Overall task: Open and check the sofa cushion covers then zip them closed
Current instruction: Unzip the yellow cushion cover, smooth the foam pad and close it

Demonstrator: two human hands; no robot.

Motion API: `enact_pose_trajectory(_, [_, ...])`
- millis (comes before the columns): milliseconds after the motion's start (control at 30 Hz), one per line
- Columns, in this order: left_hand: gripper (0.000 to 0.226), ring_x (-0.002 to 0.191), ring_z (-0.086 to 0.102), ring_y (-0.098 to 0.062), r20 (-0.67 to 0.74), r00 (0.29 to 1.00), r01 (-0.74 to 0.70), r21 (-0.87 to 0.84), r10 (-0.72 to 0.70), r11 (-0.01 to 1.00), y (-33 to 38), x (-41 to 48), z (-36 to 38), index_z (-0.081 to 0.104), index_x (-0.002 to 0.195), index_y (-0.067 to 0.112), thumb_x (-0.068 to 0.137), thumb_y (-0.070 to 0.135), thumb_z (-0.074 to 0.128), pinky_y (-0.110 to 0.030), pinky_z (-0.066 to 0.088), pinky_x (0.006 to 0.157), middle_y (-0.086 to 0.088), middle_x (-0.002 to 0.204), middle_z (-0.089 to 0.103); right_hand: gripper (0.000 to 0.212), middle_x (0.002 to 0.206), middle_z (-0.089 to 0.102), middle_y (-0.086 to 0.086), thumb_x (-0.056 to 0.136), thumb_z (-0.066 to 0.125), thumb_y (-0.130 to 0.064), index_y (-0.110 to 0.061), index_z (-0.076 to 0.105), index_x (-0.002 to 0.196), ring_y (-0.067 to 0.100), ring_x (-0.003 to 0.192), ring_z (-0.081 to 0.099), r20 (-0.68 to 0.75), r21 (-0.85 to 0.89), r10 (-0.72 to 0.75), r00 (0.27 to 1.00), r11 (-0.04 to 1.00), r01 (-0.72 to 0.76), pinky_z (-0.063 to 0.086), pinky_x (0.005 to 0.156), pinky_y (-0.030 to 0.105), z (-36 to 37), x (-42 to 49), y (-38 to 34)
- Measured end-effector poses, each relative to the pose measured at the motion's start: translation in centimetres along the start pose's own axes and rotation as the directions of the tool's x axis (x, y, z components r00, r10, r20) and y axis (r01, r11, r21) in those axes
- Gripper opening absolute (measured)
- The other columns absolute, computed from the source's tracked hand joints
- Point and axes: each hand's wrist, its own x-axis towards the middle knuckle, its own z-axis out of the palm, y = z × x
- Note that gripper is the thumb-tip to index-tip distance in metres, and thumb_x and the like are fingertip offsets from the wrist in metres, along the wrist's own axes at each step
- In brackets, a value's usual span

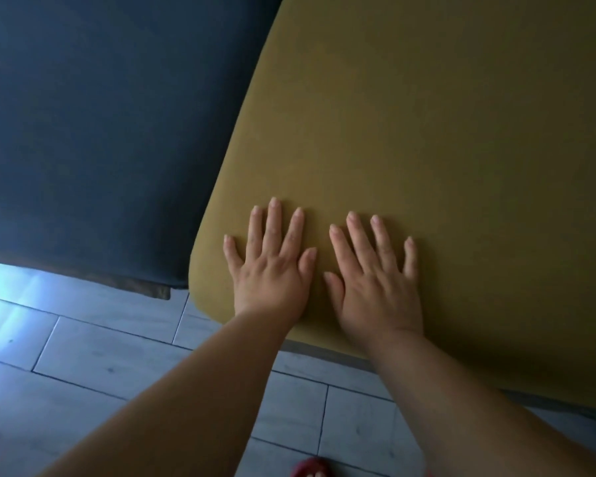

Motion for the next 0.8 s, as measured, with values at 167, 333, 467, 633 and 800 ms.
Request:
enact_pose_trajectory(167, [0.057, 0.145, -0.022, -0.014, 0.007, 1.0, -0.003, 0.022, 0.002, 1.0, 0.1, 0.1, 0.1, -0.009, 0.149, 0.042, 0.095, 0.056, 0.002, -0.054, -0.009, 0.116, 0.009, 0.16, -0.017, 0.061, 0.162, 0.022, 0.003, 0.097, 0.024, -0.052, -0.024, 0.03, 0.152, 0.03, 0.149, 0.019, -0.028, -0.021, 0.002, 1.0, 1.0, -0.003, 0.007, 0.113, 0.059, 0.4, 0.1, 0.0])
enact_pose_trajectory(333, [0.058, 0.143, -0.026, -0.012, -0.024, 0.999, -0.036, -0.088, 0.035, 0.995, 2.5, -0.5, -1.2, -0.001, 0.152, 0.033, 0.098, 0.047, 0.013, -0.052, -0.013, 0.116, 0.008, 0.158, -0.023, 0.06, 0.163, 0.019, 0.003, 0.098, 0.025, -0.048, -0.023, 0.03, 0.152, 0.029, 0.149, 0.015, -0.116, 0.105, -0.015, 0.993, 0.994, 0.028, 0.005, 0.113, 0.062, -1.4, -0.2, 0.7])
enact_pose_trajectory(467, [0.059, 0.145, -0.02, -0.016, -0.209, 0.953, -0.255, -0.165, 0.219, 0.953, 7.1, -1.9, -1.0, 0.002, 0.153, 0.031, 0.098, 0.044, 0.018, -0.05, -0.013, 0.116, 0.006, 0.156, -0.022, 0.063, 0.163, 0.001, 0.003, 0.098, 0.031, -0.04, -0.019, 0.018, 0.155, 0.026, 0.151, 0.005, -0.233, 0.128, 0.152, 0.961, 0.984, -0.125, -0.001, 0.116, 0.06, -2.9, -2.5, 5.3])
enact_pose_trajectory(633, [0.068, 0.148, -0.008, -0.014, -0.058, 0.96, -0.274, -0.018, 0.273, 0.961, 10.0, -2.4, 1.1, 0.017, 0.153, 0.026, 0.092, 0.054, 0.008, -0.054, -0.003, 0.117, 0.004, 0.162, -0.002, 0.067, 0.164, 0.009, 0.004, 0.097, 0.021, -0.052, -0.017, 0.021, 0.154, 0.024, 0.15, 0.008, -0.096, 0.056, 0.122, 0.988, 0.992, -0.117, 0.006, 0.115, 0.06, -2.7, -5.0, 9.5])
enact_pose_trajectory(800, [0.058, 0.148, -0.01, -0.016, -0.127, 0.902, -0.424, -0.09, 0.412, 0.901, 14.4, -4.0, 0.7, 0.014, 0.153, 0.025, 0.099, 0.046, 0.018, -0.053, -0.005, 0.118, 0.006, 0.159, -0.009, 0.065, 0.163, 0.006, 0.002, 0.1, 0.02, -0.051, -0.016, 0.021, 0.155, 0.022, 0.151, 0.005, -0.12, 0.039, 0.24, 0.963, 0.971, -0.237, 0.008, 0.117, 0.061, -3.2, -6.9, 13.1])
